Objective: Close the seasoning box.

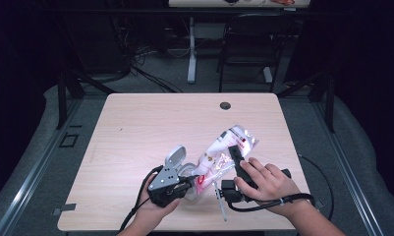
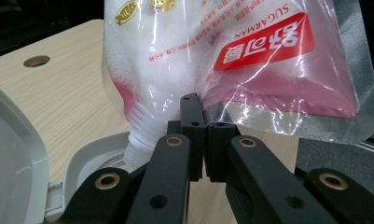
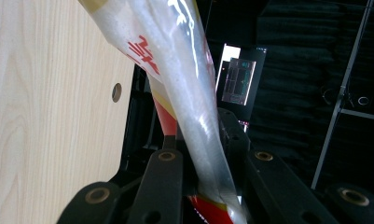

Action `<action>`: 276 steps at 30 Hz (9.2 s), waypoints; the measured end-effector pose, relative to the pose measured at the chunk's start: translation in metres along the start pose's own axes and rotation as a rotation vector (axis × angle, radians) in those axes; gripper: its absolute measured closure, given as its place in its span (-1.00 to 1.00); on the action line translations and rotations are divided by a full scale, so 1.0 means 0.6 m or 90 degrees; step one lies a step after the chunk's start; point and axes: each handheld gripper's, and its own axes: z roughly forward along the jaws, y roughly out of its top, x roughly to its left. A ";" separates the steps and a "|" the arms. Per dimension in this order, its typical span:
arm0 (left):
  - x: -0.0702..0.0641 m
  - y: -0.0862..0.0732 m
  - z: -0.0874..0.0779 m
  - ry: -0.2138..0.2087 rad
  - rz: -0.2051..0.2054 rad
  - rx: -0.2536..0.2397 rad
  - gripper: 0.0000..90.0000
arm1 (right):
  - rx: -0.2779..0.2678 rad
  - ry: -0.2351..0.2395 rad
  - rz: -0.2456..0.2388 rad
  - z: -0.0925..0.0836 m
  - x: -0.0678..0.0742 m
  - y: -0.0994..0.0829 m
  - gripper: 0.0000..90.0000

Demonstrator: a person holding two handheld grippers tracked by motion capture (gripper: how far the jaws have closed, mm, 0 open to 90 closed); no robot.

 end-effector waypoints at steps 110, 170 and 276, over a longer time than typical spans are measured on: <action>-0.002 -0.001 0.006 -0.003 0.000 0.006 0.97 | 0.020 0.001 -0.056 -0.008 -0.006 0.005 0.88; 0.001 -0.001 0.006 -0.001 -0.005 0.014 0.98 | 0.008 0.008 -0.034 -0.006 -0.006 0.006 0.90; 0.010 0.034 0.017 0.002 -0.013 -0.023 0.99 | 0.000 0.153 0.432 0.012 0.089 -0.076 0.91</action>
